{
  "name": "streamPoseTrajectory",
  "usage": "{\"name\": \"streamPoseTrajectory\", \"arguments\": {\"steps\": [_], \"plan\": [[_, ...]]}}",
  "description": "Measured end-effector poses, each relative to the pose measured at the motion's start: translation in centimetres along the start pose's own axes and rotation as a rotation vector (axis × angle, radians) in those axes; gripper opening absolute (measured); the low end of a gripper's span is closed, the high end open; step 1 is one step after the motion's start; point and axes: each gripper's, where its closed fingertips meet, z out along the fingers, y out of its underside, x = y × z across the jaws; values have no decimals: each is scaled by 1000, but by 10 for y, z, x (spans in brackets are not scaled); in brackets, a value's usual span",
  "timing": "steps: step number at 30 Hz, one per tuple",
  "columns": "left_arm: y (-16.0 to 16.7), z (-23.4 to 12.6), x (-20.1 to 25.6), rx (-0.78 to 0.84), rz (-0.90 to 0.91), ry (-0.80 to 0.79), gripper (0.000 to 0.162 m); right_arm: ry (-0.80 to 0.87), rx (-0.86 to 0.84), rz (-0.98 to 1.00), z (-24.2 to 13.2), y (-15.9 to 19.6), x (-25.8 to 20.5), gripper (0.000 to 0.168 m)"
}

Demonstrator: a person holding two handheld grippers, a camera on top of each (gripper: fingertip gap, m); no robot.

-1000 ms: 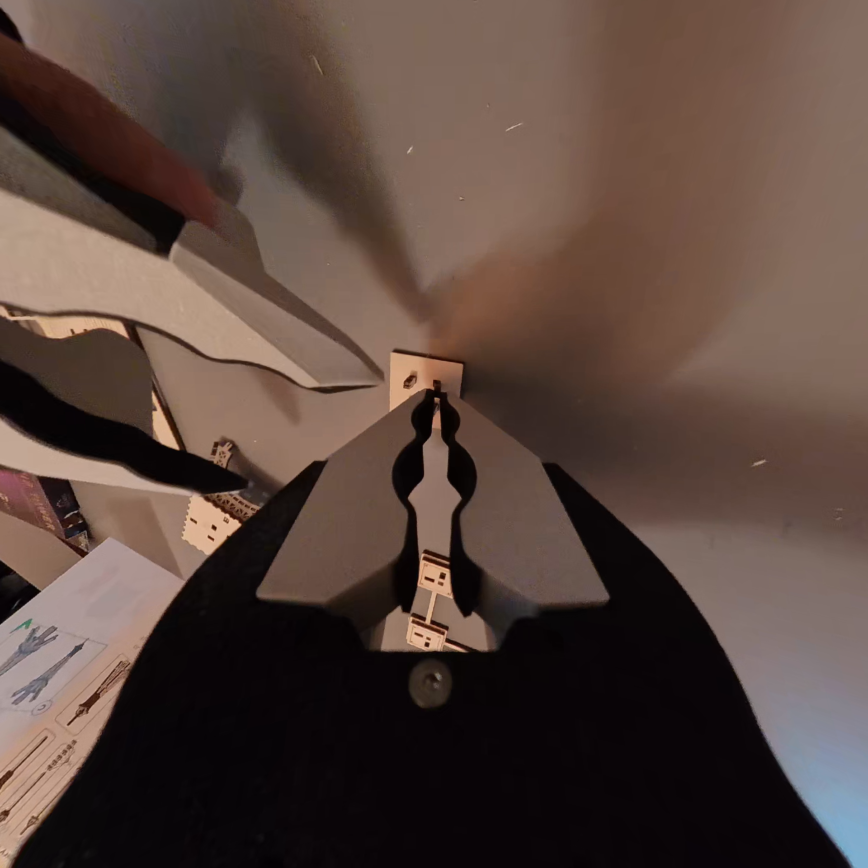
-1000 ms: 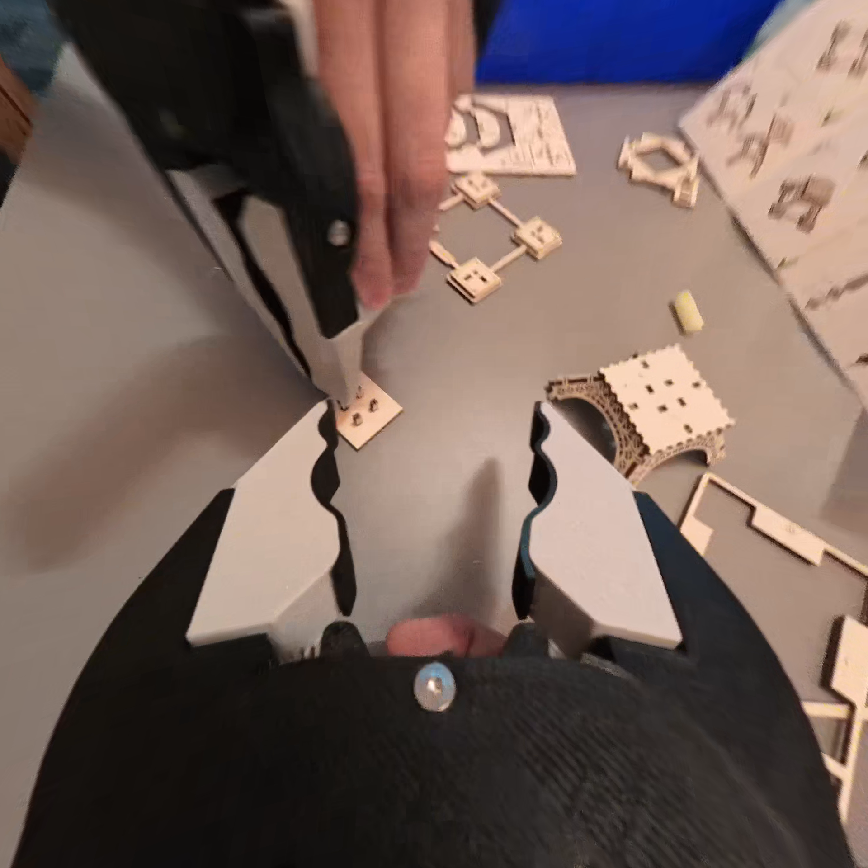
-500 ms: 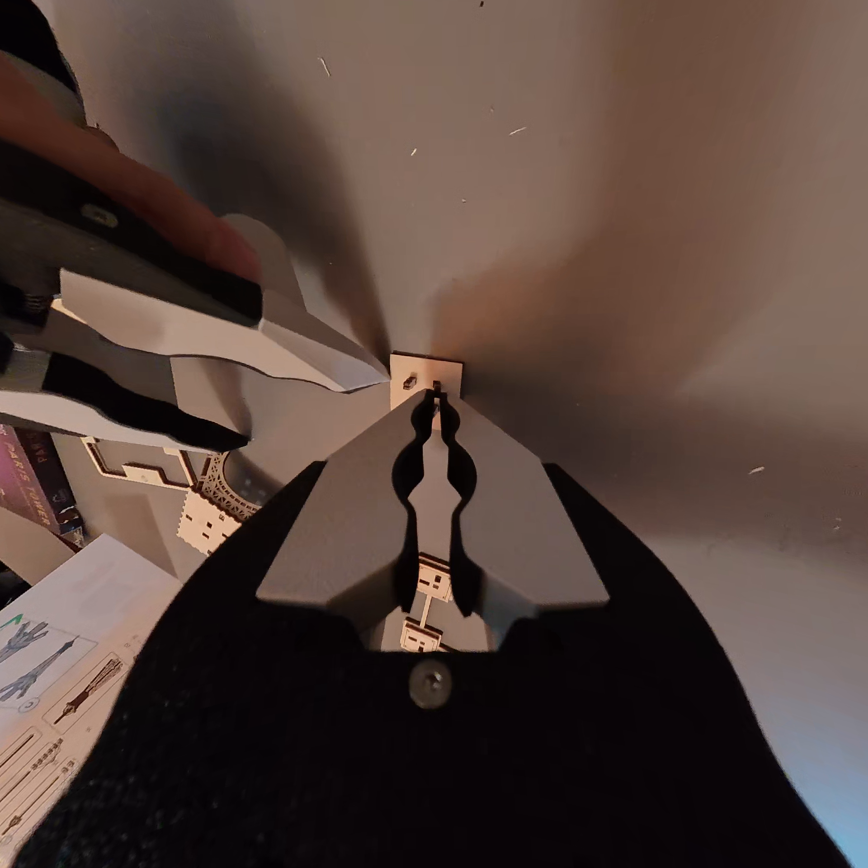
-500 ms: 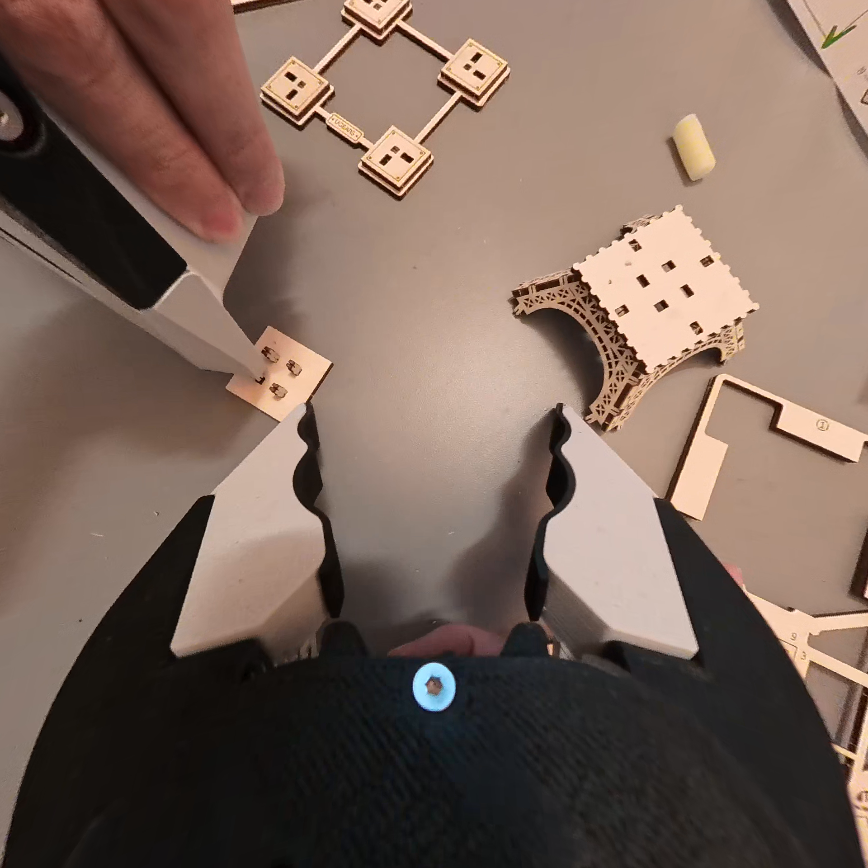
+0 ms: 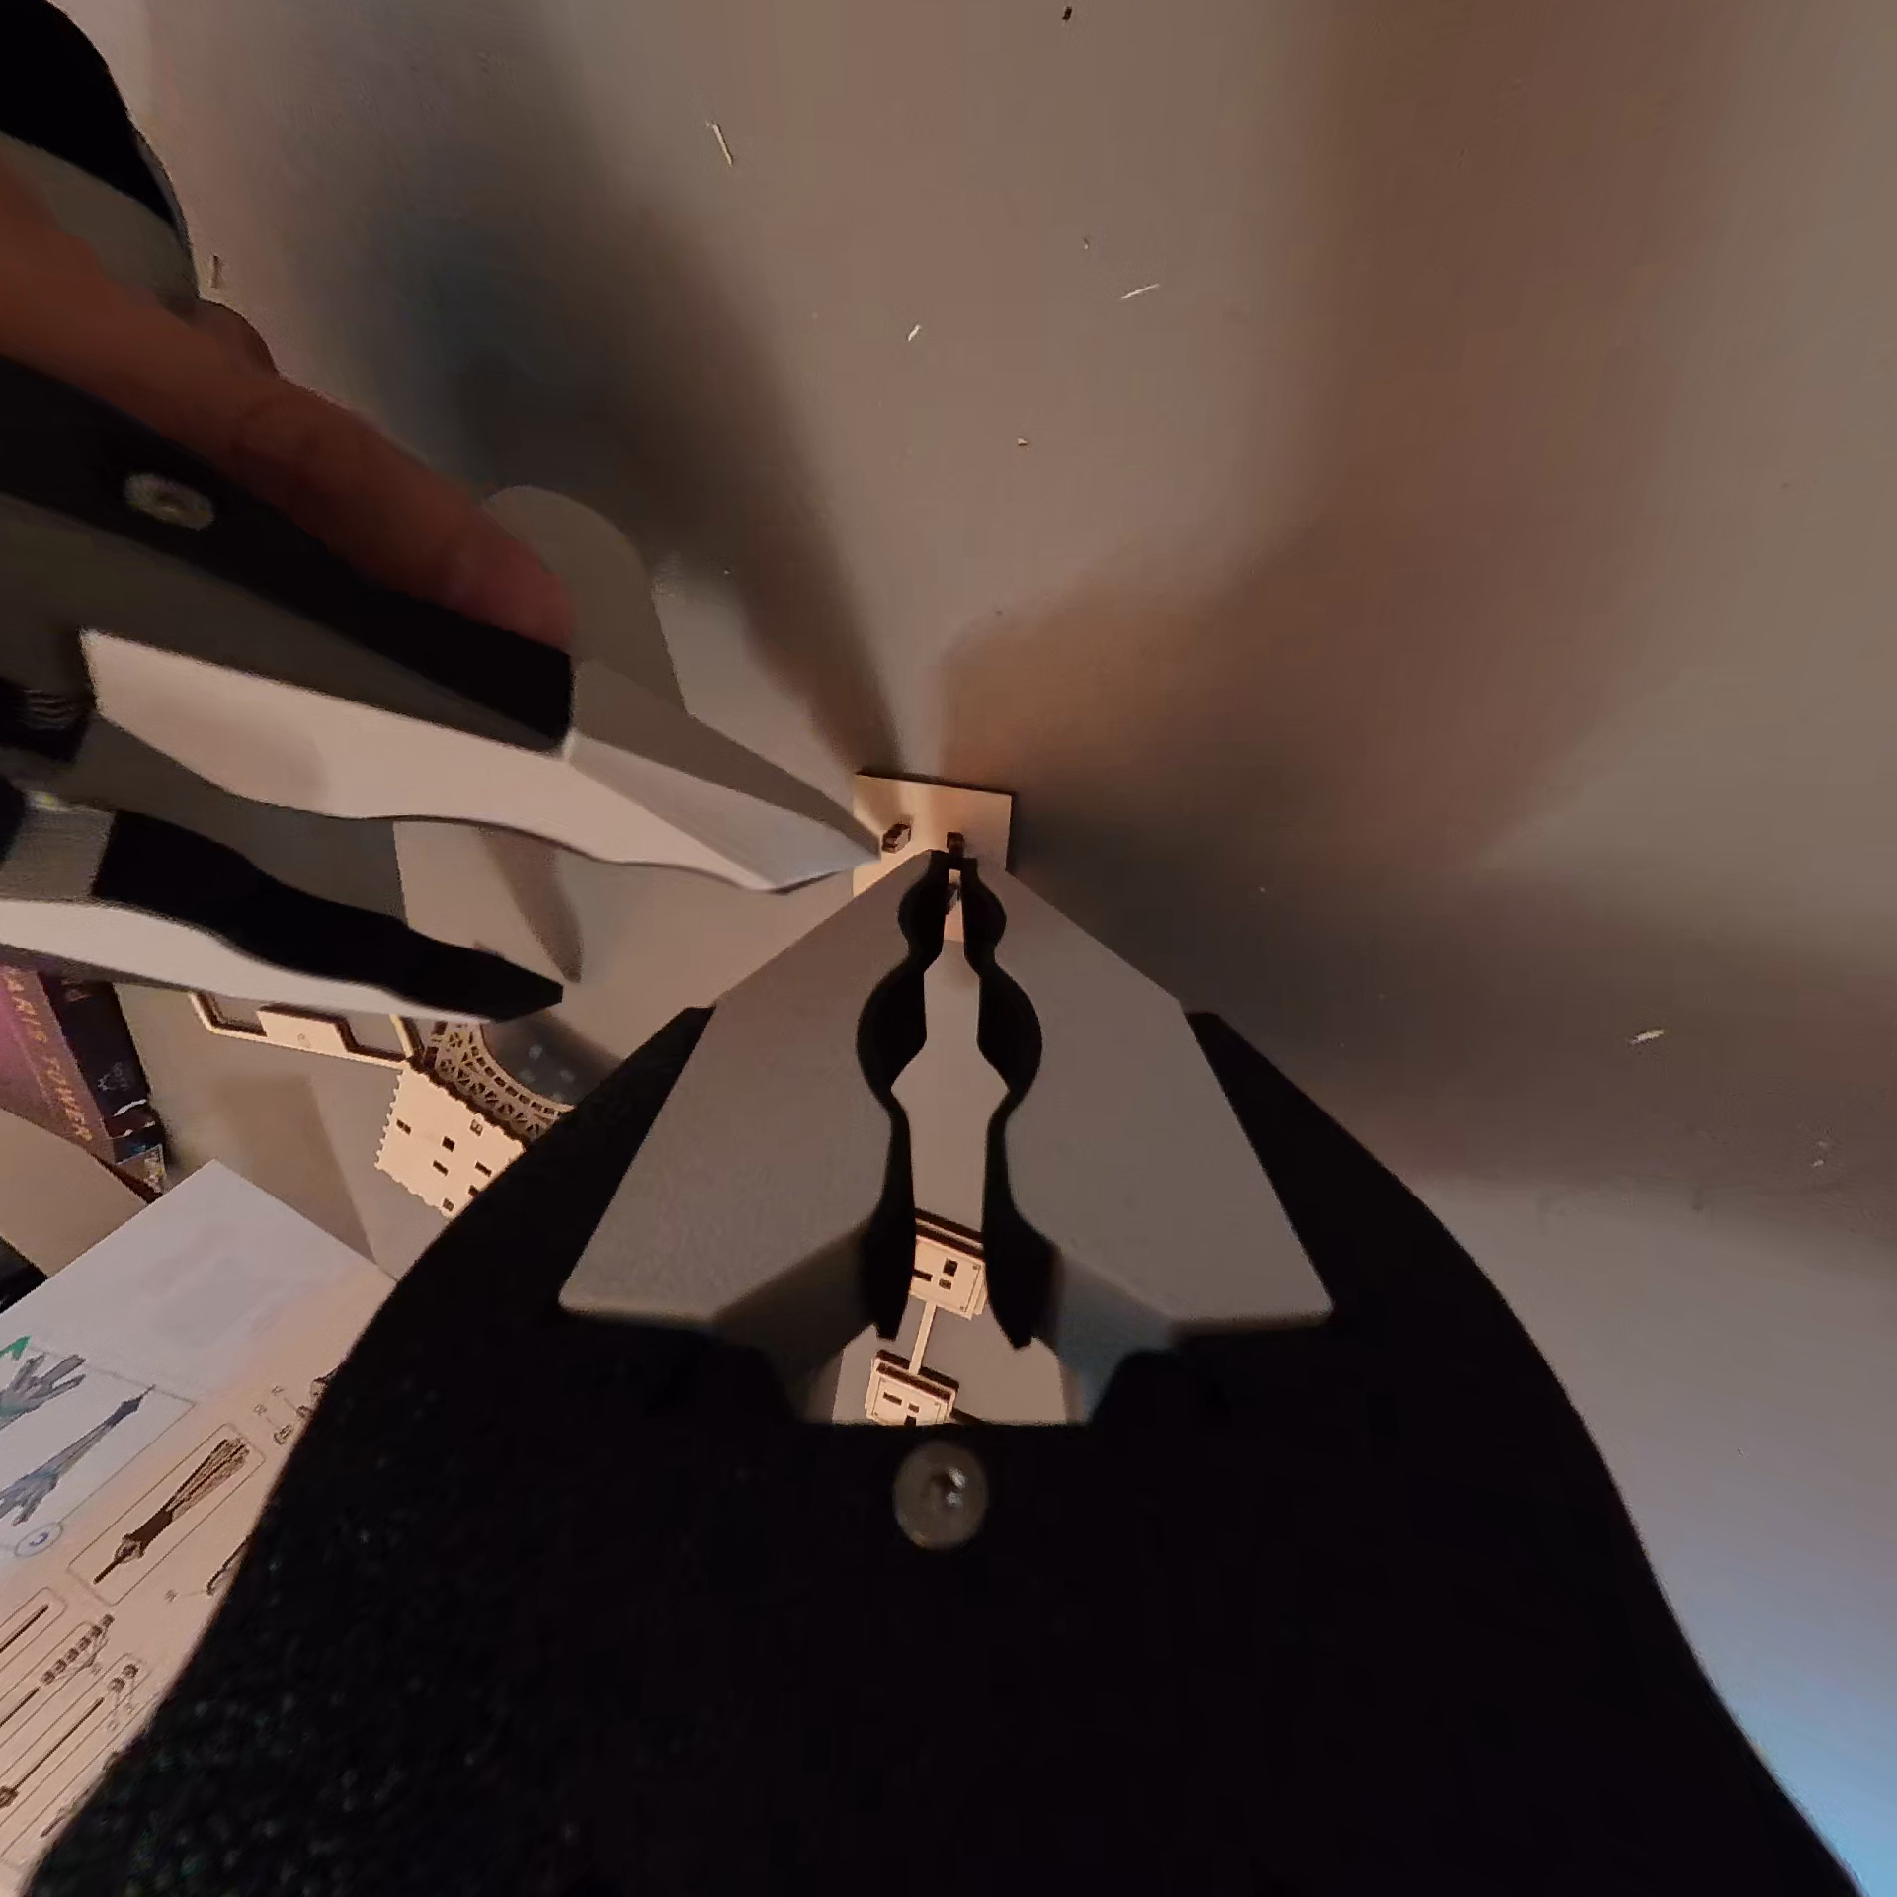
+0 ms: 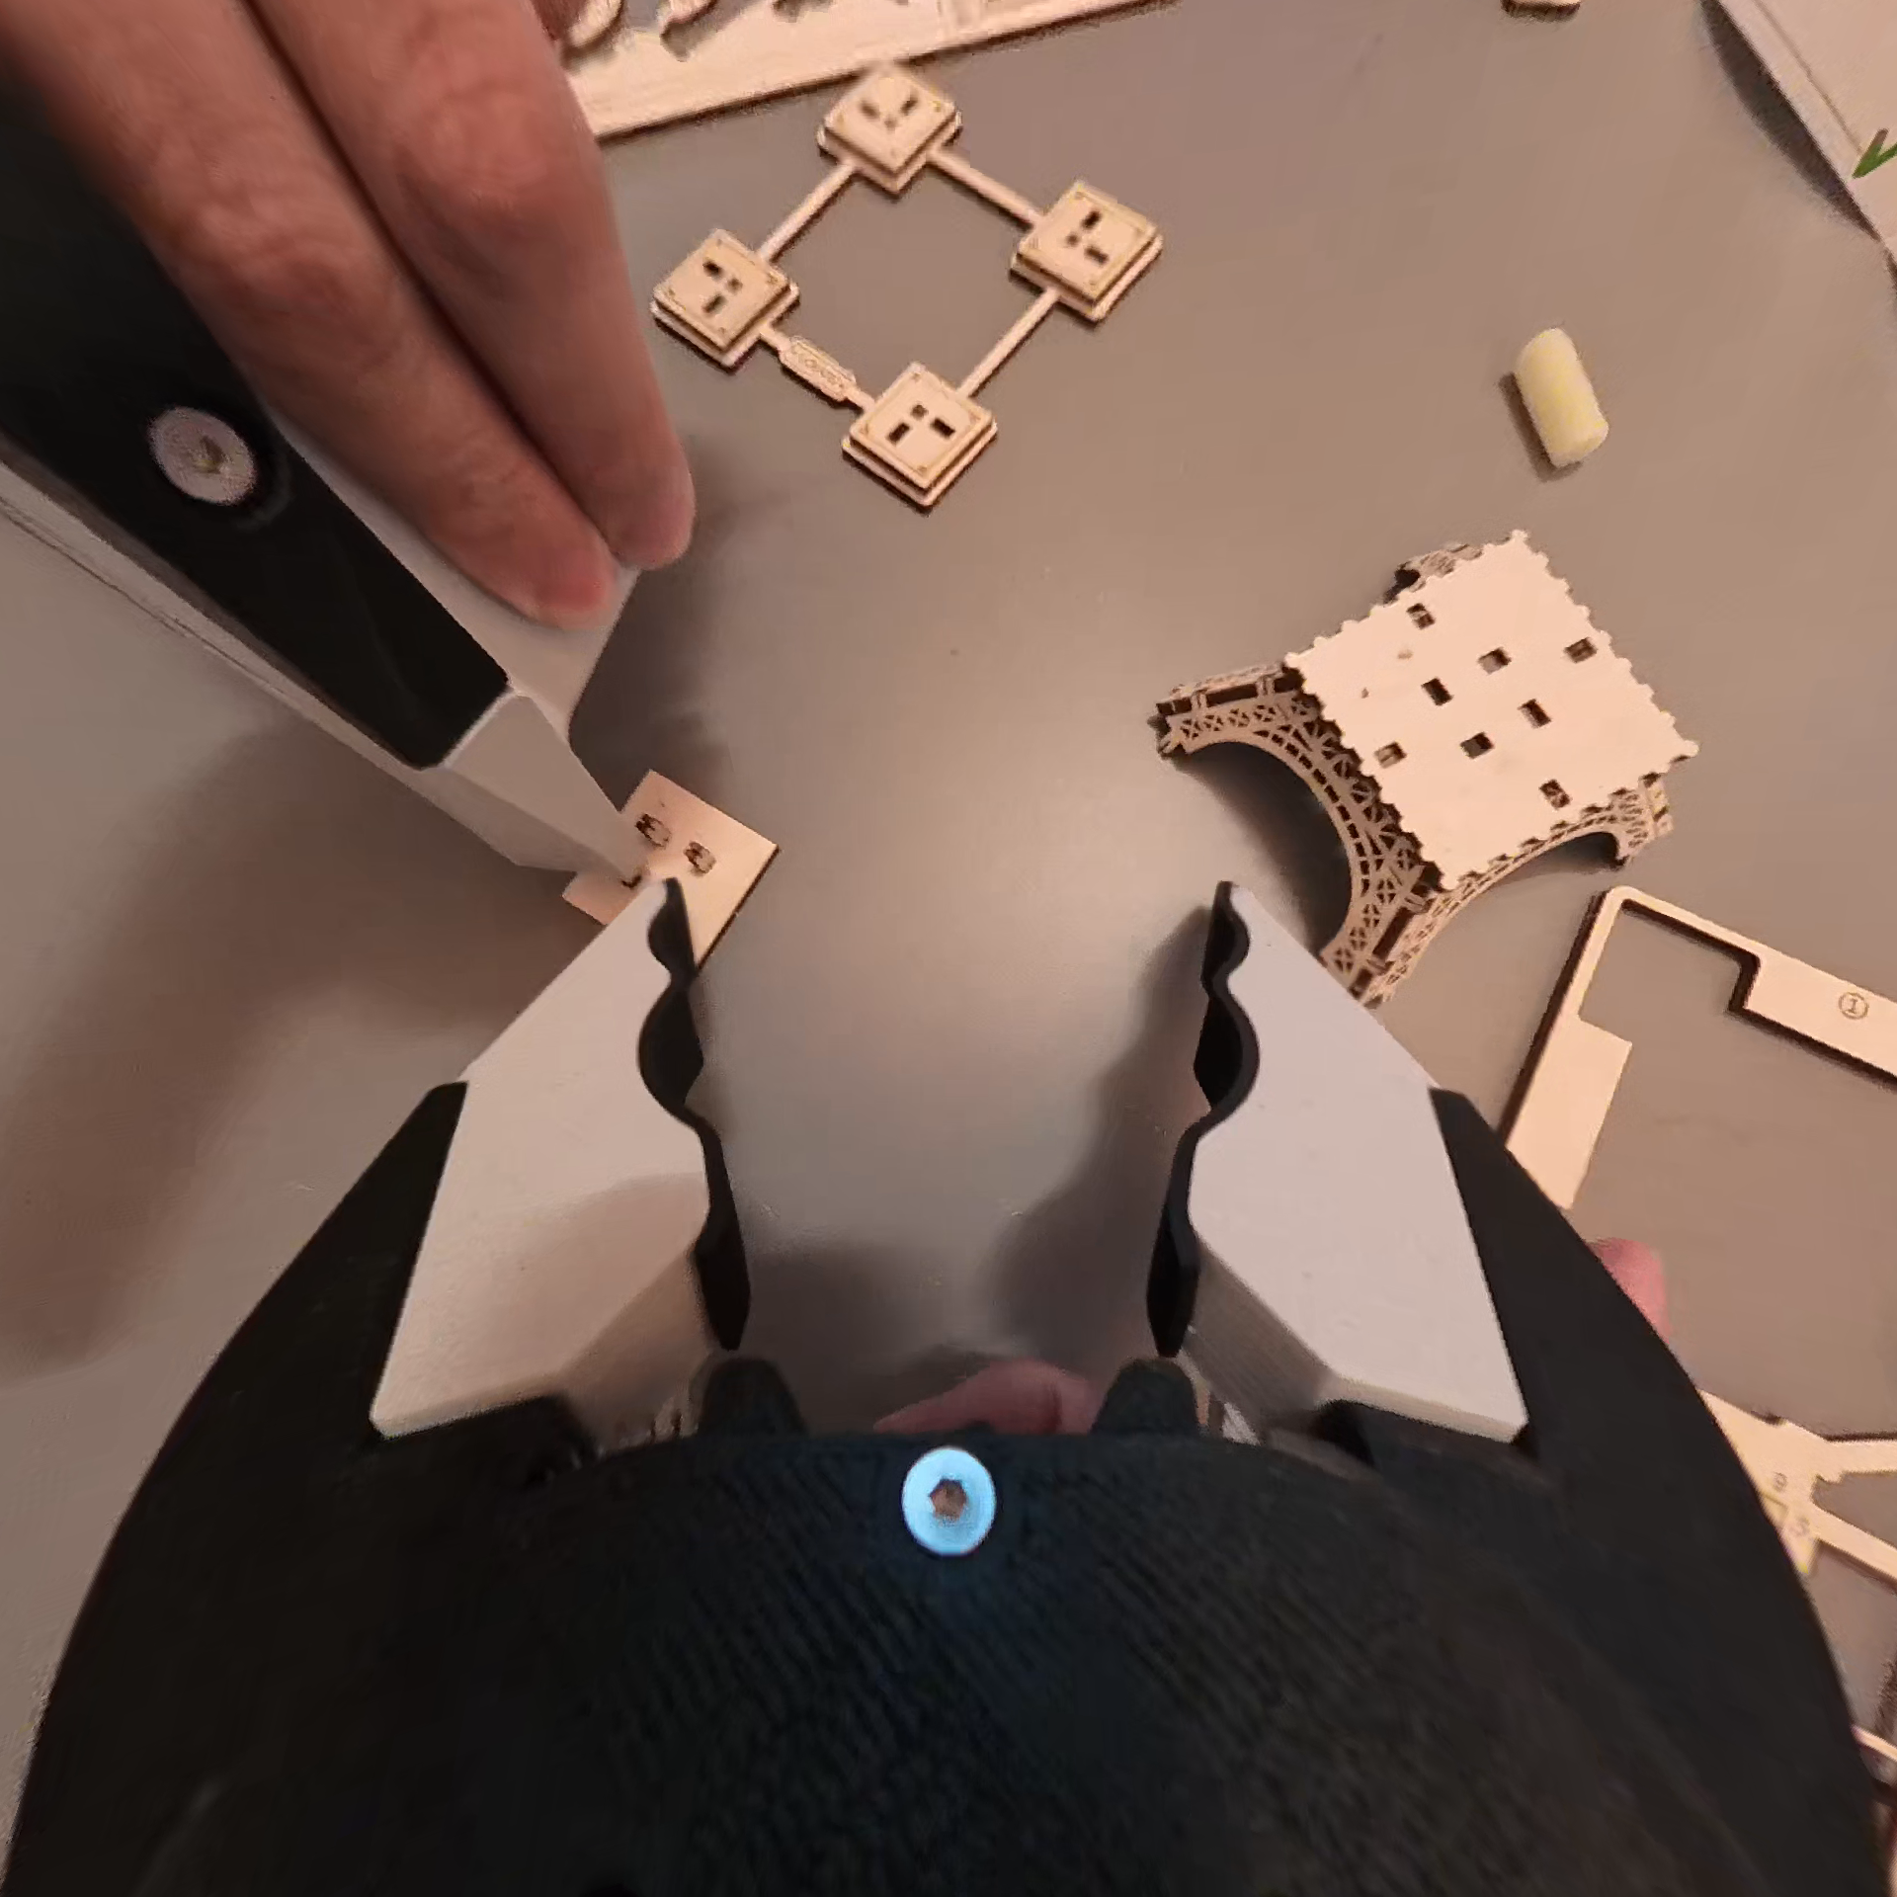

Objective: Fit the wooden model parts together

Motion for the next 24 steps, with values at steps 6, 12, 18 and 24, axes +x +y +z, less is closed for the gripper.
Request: {"name": "streamPoseTrajectory", "arguments": {"steps": [6, 12, 18, 24], "plan": [[0, 0, 0, 0, -2, -2, 0, 45, -35, -30, 3, 4, 7, 102], [1, 0, 1, 0, -3, 4, 0, 19, -11, -18, 7, 2, 5, 97], [1, 0, 2, -29, -24, 27, 0, 14, 100, -23, 8, 0, 6, 100], [2, 0, 2, -67, -95, 81, 0, 16, 102, -22, 8, 0, 6, 100]]}}
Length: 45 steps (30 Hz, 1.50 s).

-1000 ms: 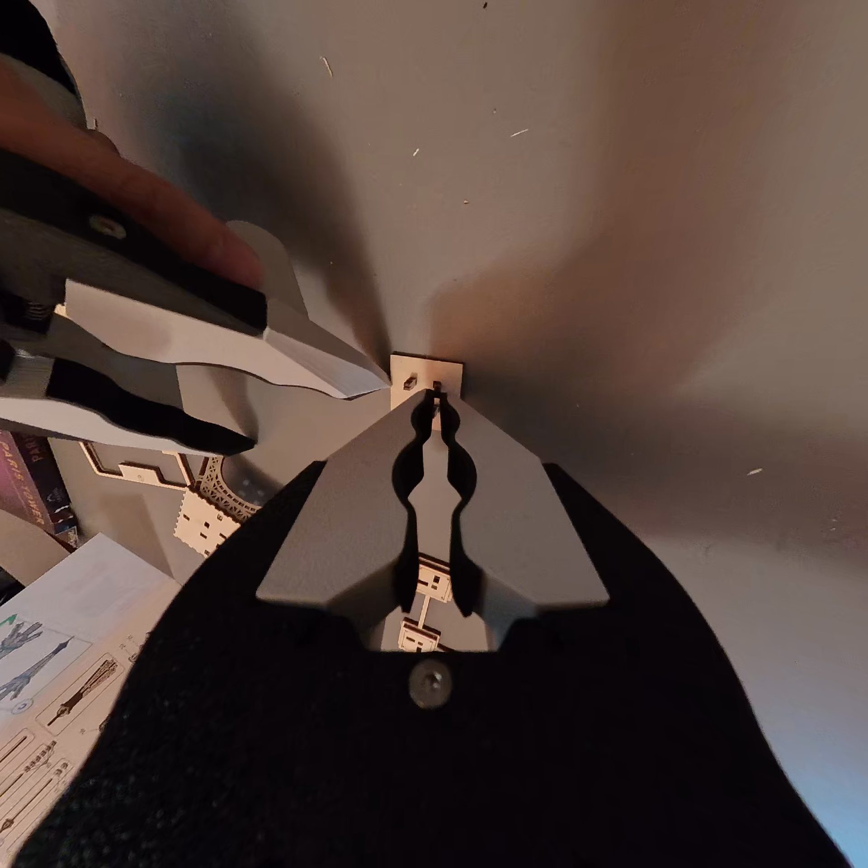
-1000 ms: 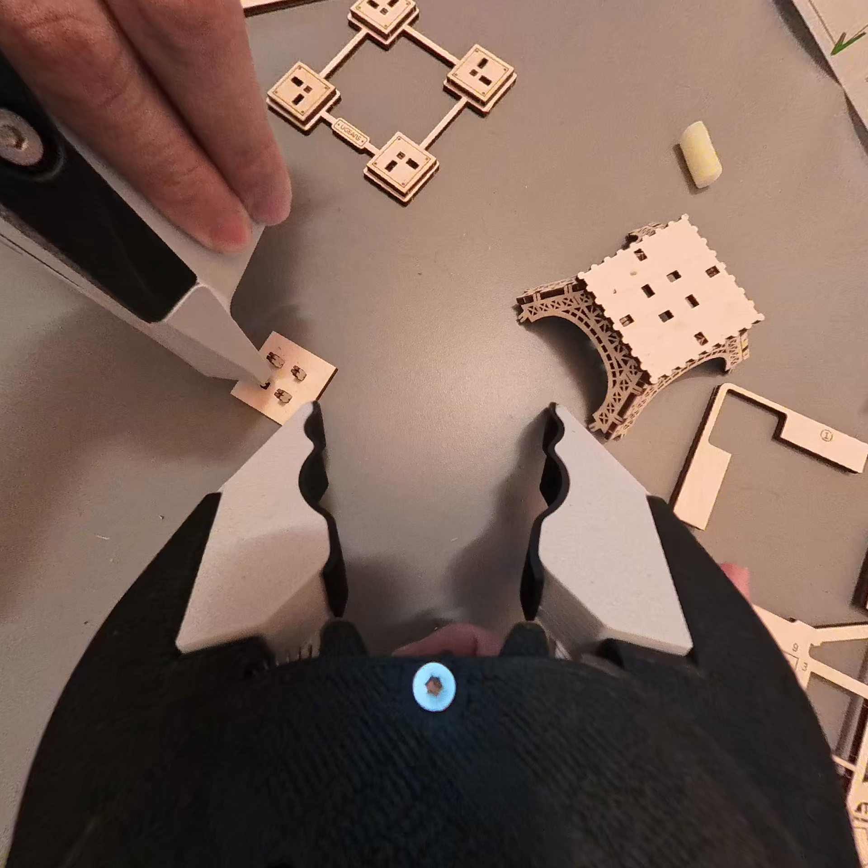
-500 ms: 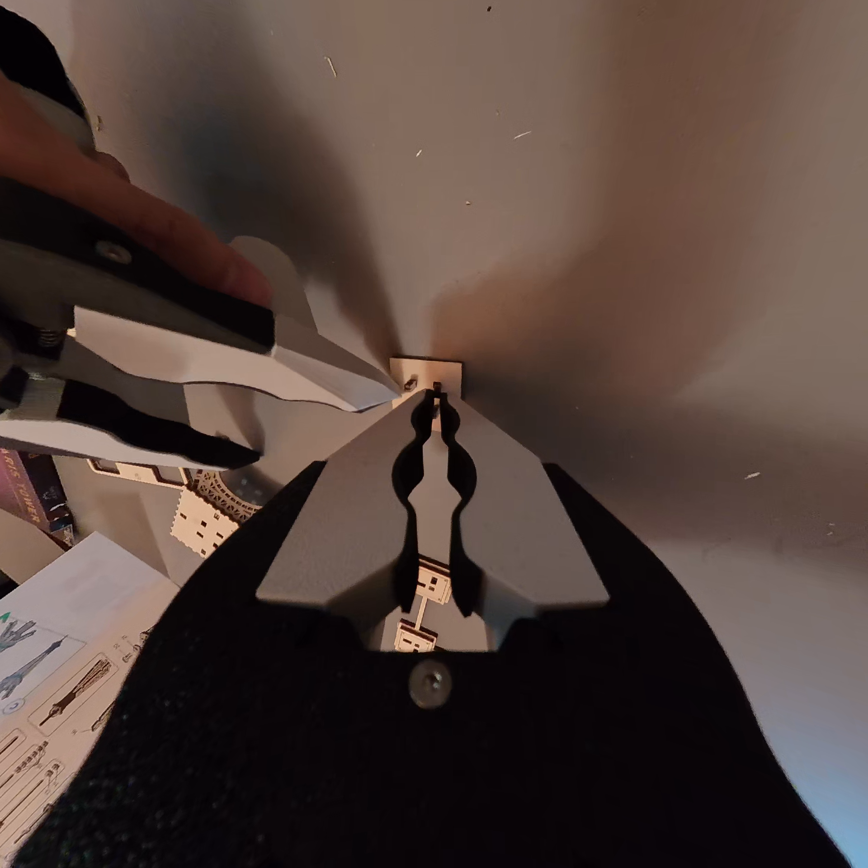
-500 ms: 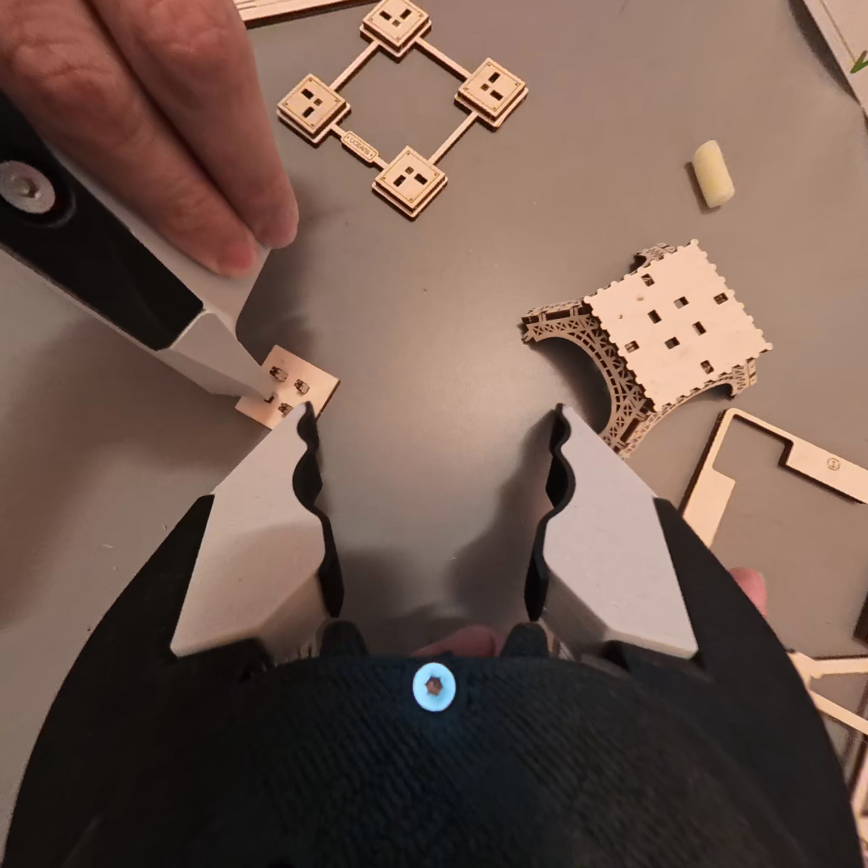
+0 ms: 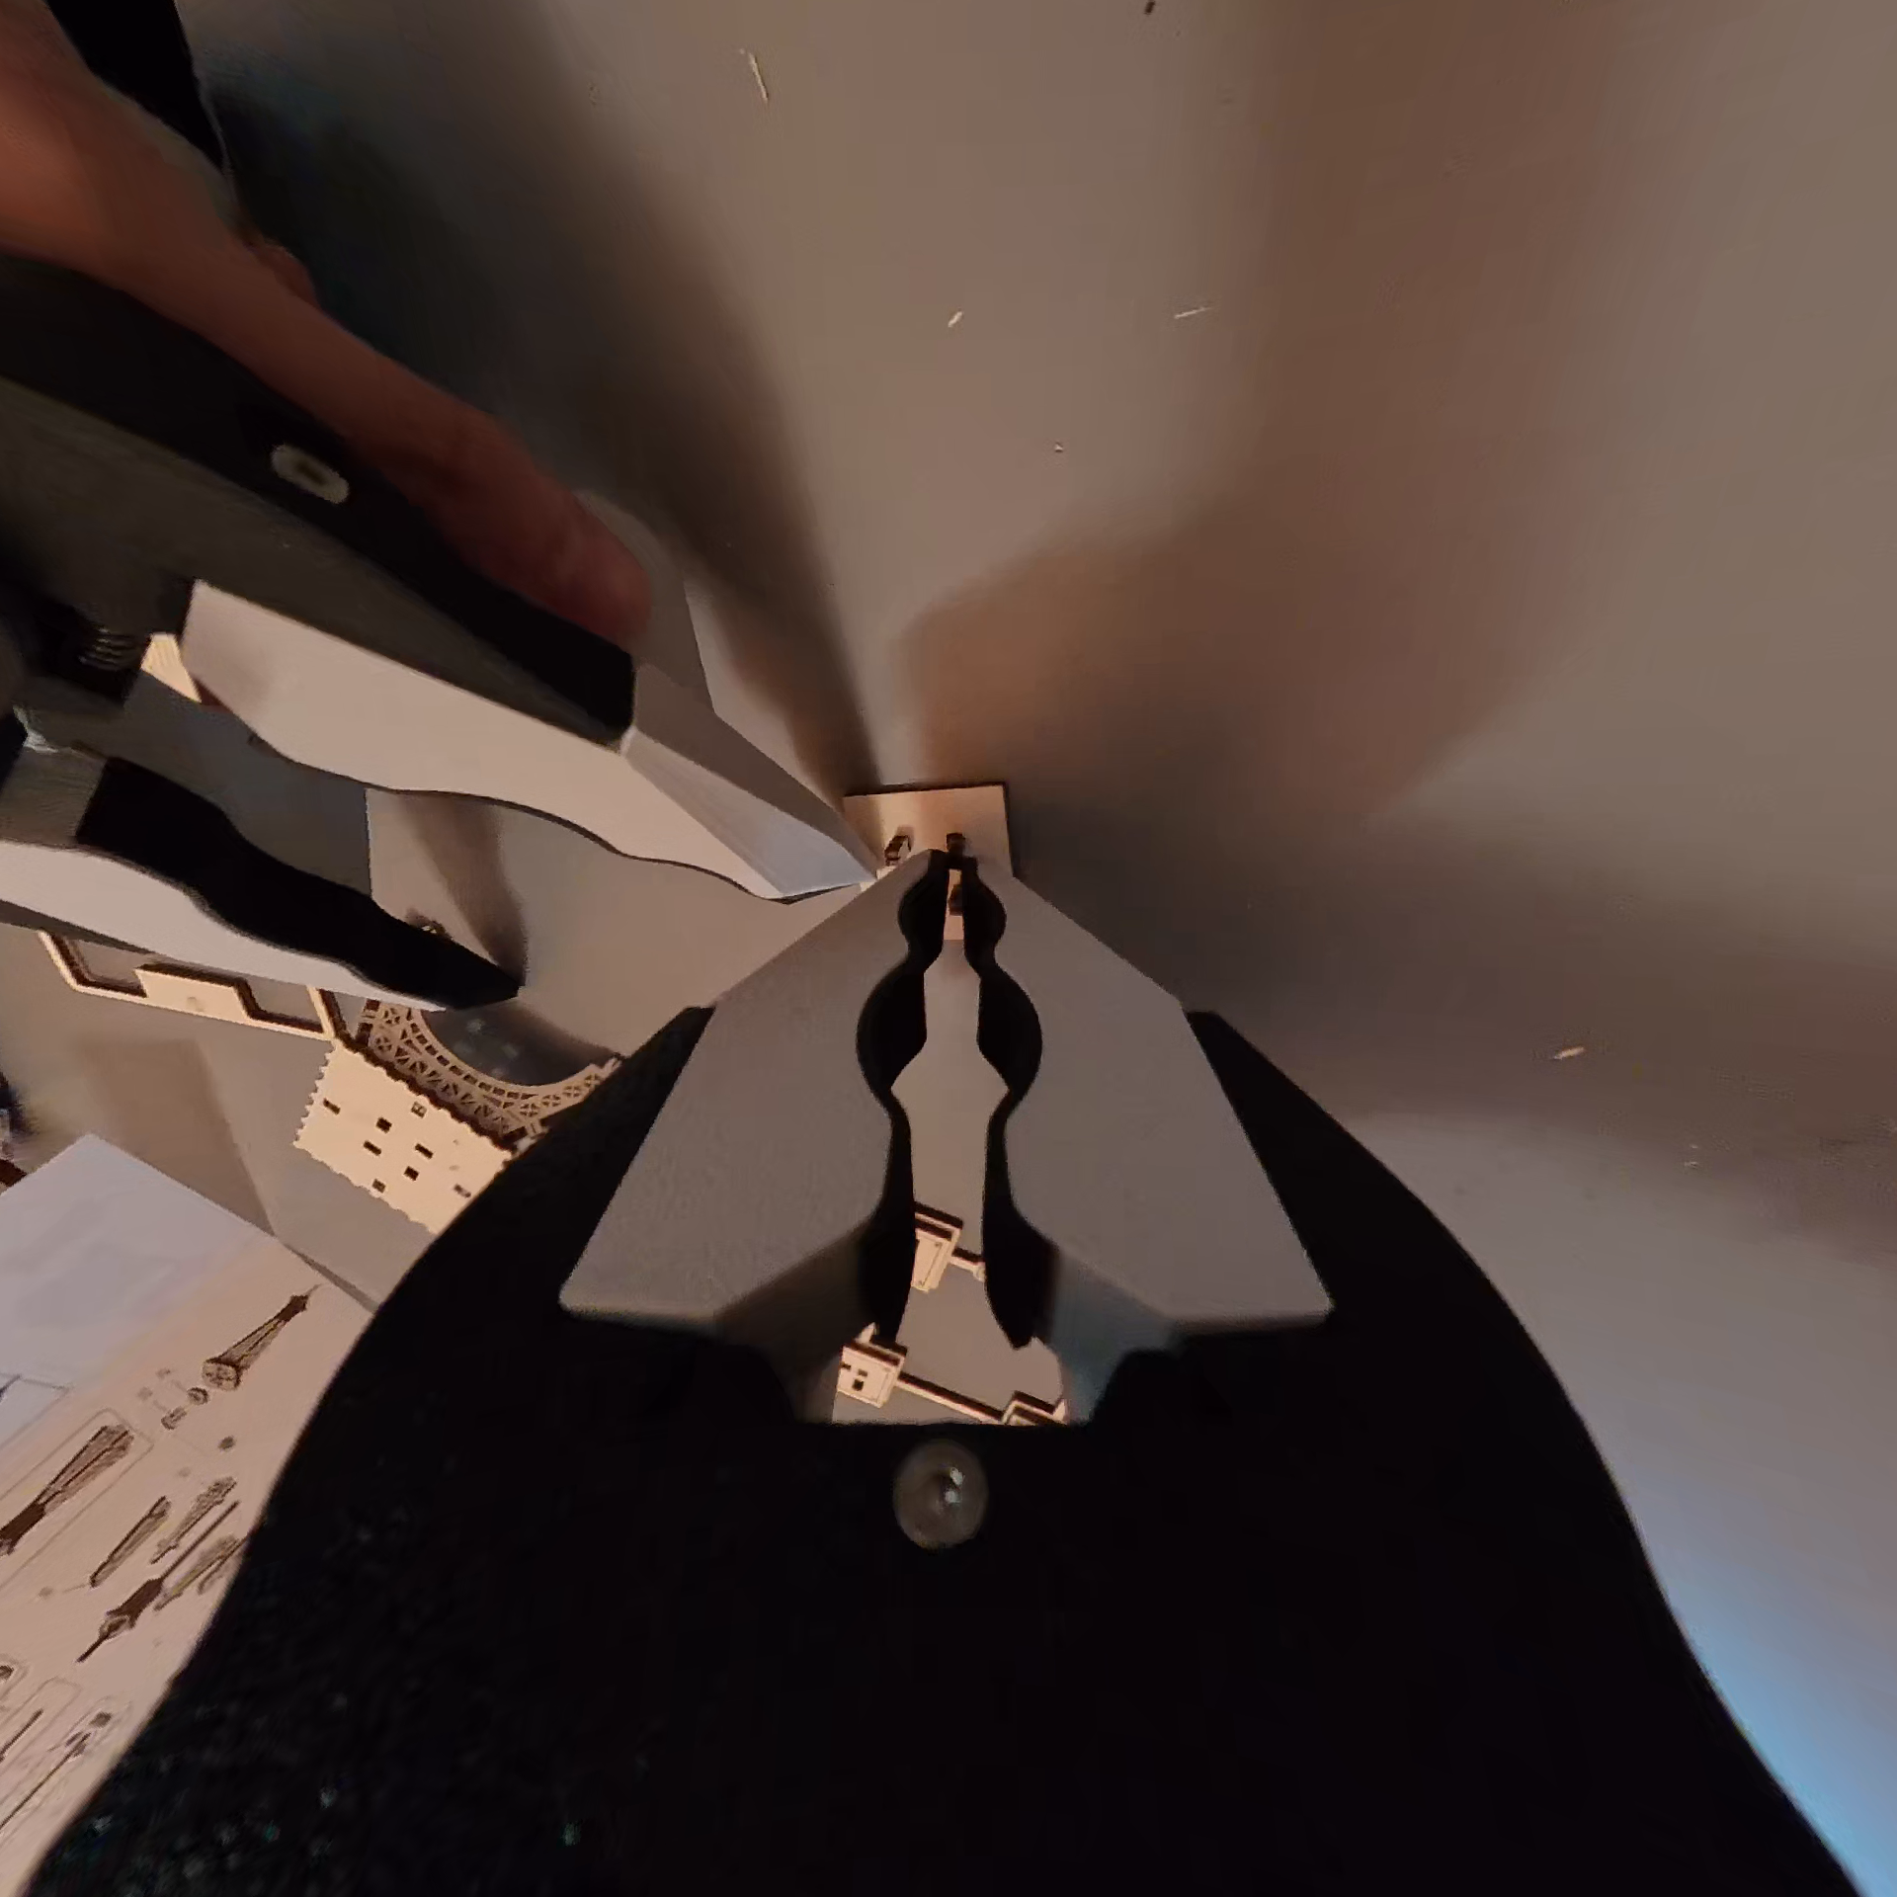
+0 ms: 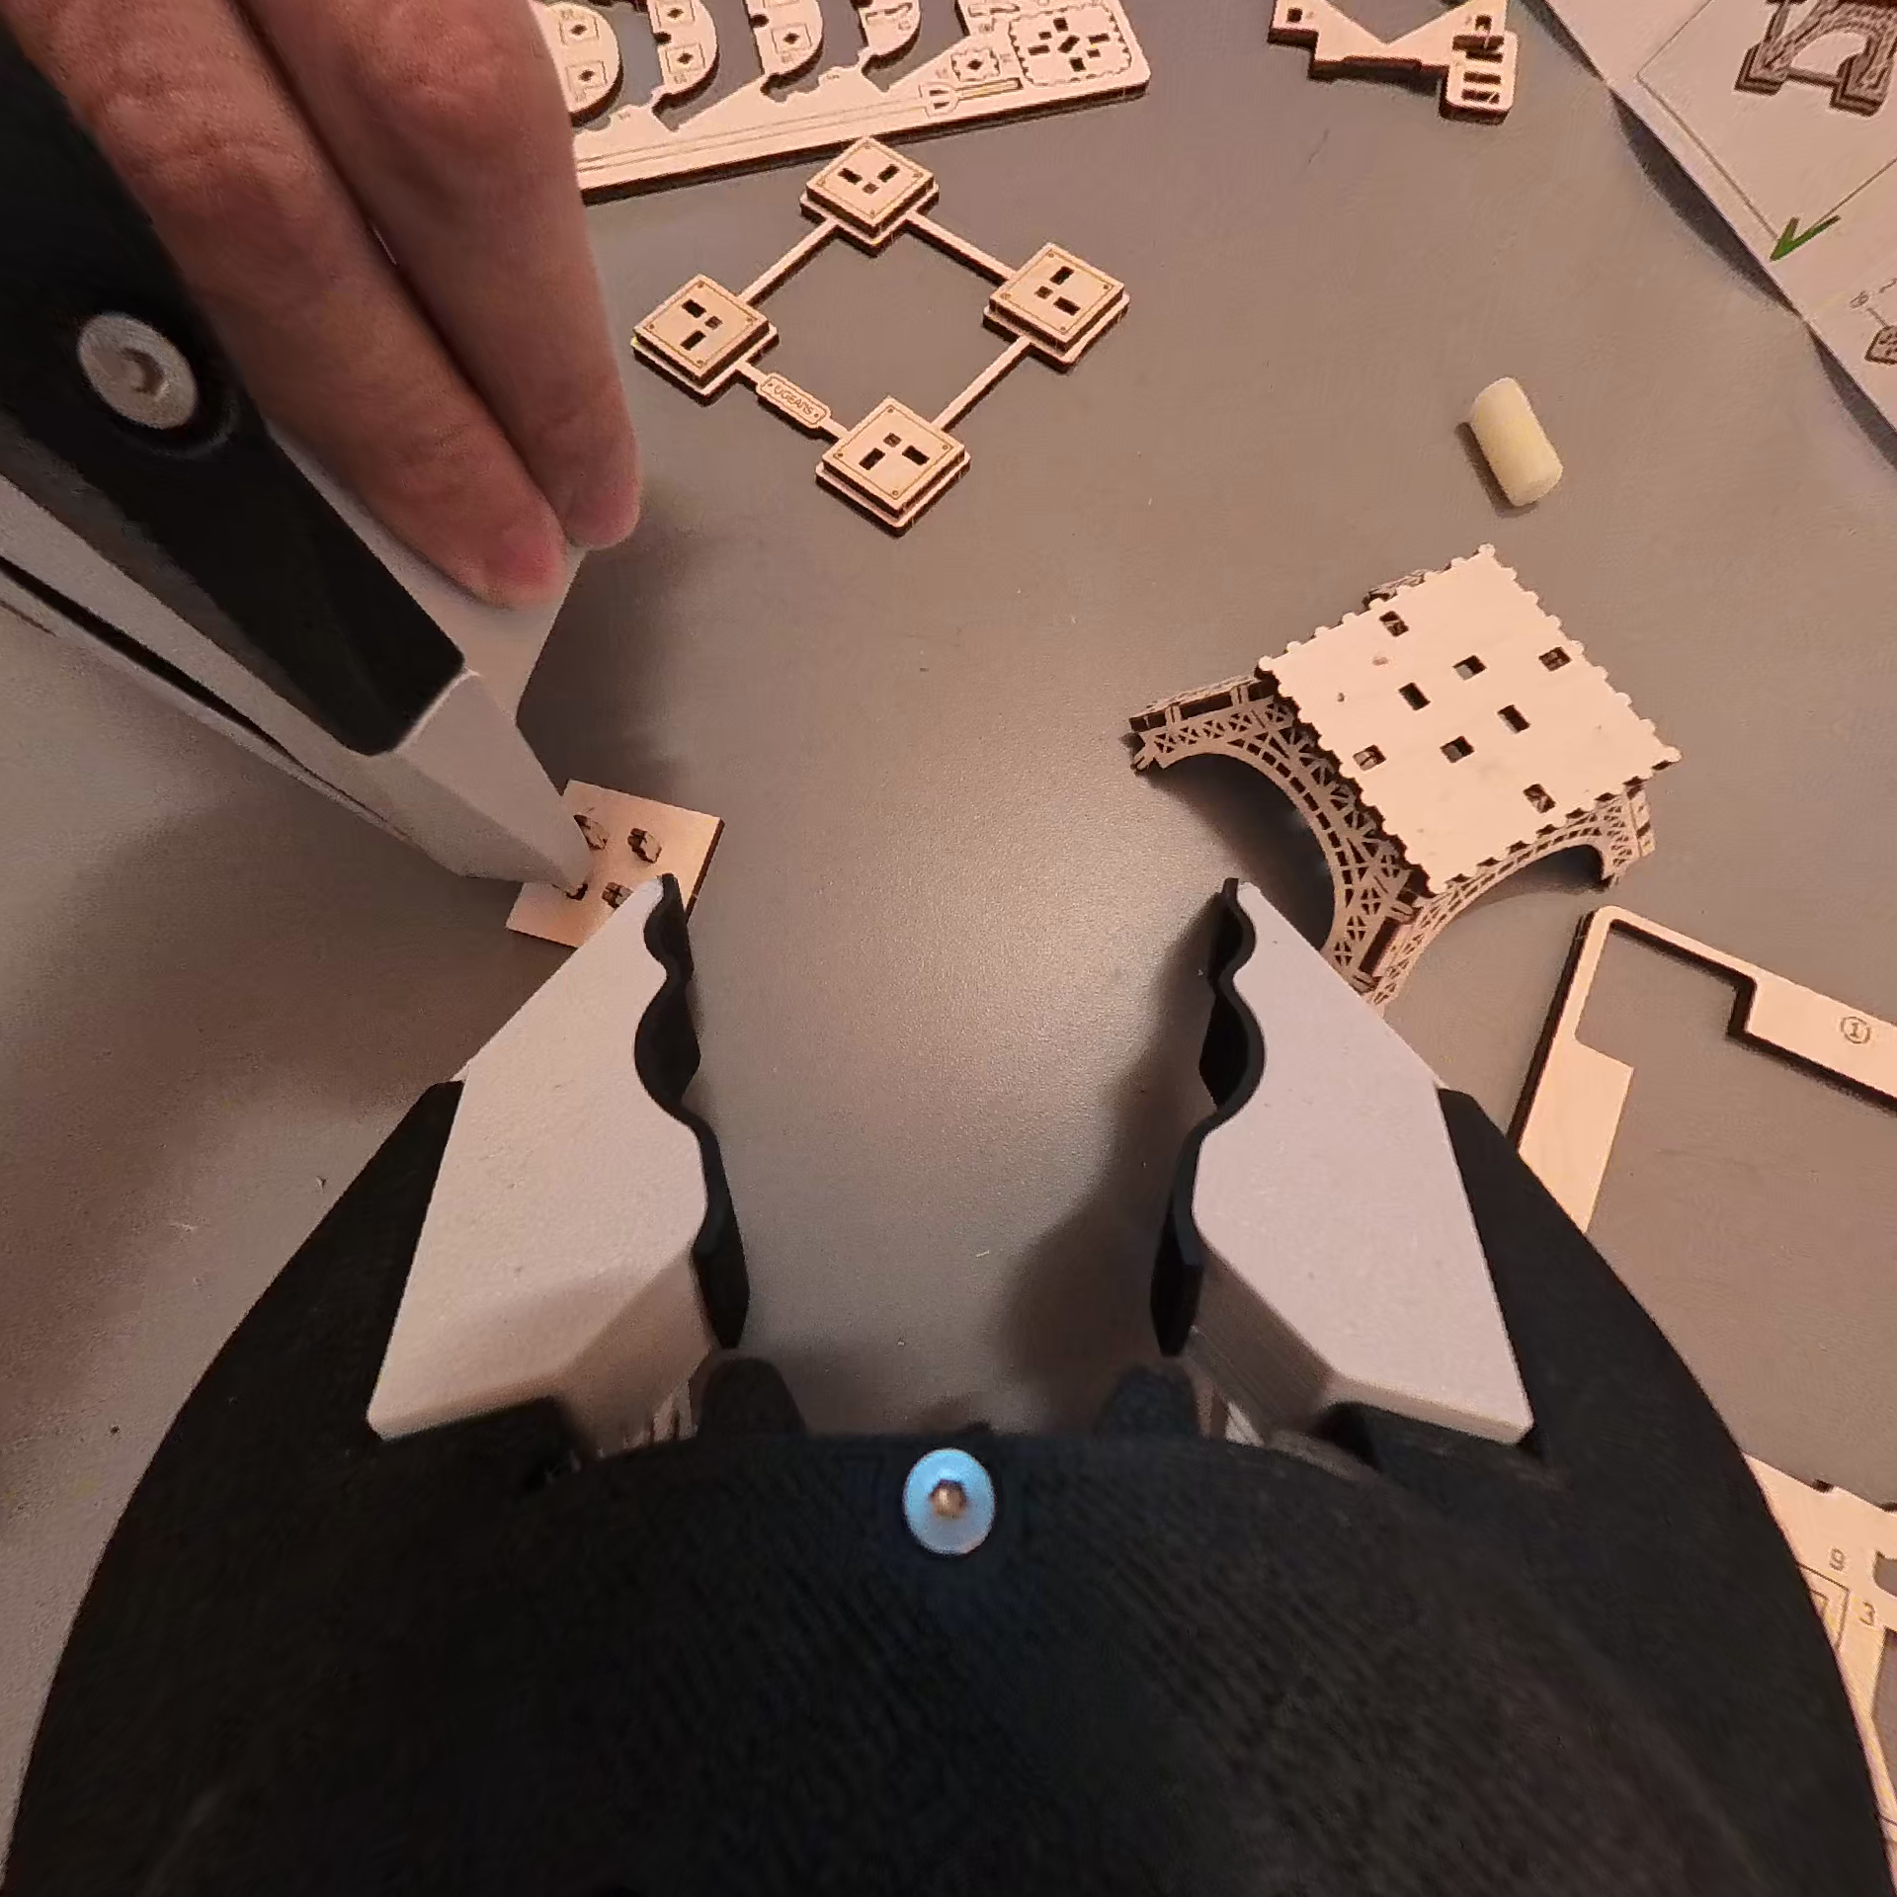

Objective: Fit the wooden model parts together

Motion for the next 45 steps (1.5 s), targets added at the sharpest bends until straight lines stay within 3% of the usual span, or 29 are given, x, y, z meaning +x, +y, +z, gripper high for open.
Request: {"name": "streamPoseTrajectory", "arguments": {"steps": [32, 45], "plan": [[2, 2, 1, -107, -61, 58, 0, 0, 0, 0, 0, 0, 0, 100], [3, 2, 1, -189, 11, 76, 0, 1, 0, -1, 0, 0, 0, 100]]}}
